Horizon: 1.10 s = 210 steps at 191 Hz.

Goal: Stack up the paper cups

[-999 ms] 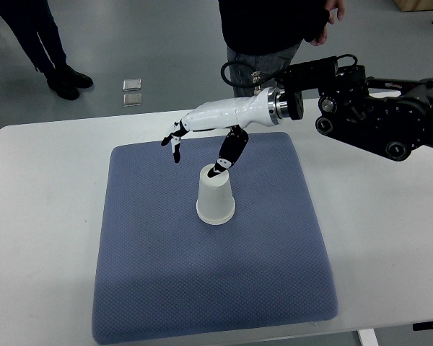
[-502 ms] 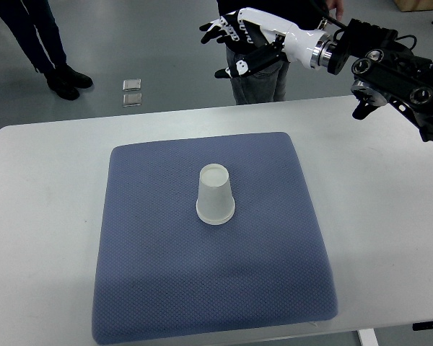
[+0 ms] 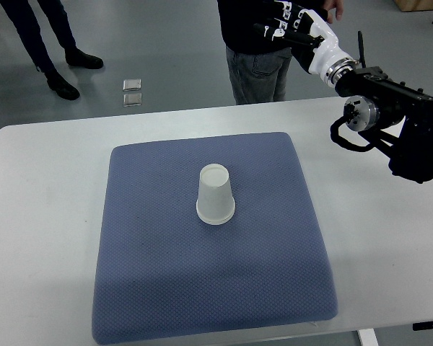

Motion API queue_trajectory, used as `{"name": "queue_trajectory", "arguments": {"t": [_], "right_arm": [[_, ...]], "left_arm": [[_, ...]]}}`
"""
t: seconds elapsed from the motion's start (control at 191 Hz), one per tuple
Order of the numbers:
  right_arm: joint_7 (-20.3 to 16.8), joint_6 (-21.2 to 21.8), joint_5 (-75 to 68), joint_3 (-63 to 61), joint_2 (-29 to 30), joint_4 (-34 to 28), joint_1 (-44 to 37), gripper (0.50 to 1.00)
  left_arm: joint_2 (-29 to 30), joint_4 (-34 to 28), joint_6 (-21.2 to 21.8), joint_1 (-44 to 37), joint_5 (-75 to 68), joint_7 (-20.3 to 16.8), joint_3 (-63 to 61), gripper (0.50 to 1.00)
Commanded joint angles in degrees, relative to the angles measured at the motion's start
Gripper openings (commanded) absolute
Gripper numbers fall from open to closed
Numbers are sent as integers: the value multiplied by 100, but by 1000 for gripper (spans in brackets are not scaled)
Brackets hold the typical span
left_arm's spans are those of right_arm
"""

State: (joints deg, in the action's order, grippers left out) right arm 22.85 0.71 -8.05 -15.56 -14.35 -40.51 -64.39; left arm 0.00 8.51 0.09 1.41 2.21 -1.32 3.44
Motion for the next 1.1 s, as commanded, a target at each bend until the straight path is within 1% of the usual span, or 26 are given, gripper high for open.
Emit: {"name": "queue_trajectory", "arguments": {"t": [0.0, 0.073, 0.183, 0.308, 0.538, 0.669, 0.701, 0.805, 1.093], "right_arm": [[9, -255, -600, -237, 108, 8, 154, 899], [9, -422, -891, -553, 178, 8, 277, 899], [0, -484, -1111, -888, 284, -10, 506, 899], [0, -458, -1155, -932, 424, -10, 699, 899], [71, -203, -1041, -967, 547, 17, 963, 901], [97, -220, -1040, -976, 512, 25, 1025, 905], [158, -220, -1032, -976, 512, 25, 1033, 913], [299, -247, -926, -967, 503, 25, 1060, 913], [361, -344, -830, -976, 512, 25, 1095, 913]], "left_arm": [[0, 1, 0, 0, -2, 0, -1, 1000], [0, 1, 0, 0, 7, 0, -1, 1000], [0, 1, 0, 0, -2, 0, -1, 1000], [0, 1, 0, 0, -2, 0, -1, 1000], [0, 1, 0, 0, -2, 0, -1, 1000], [0, 1, 0, 0, 7, 0, -1, 1000], [0, -8, 0, 0, 7, 0, -1, 1000], [0, 1, 0, 0, -2, 0, -1, 1000], [0, 1, 0, 0, -2, 0, -1, 1000]]}}
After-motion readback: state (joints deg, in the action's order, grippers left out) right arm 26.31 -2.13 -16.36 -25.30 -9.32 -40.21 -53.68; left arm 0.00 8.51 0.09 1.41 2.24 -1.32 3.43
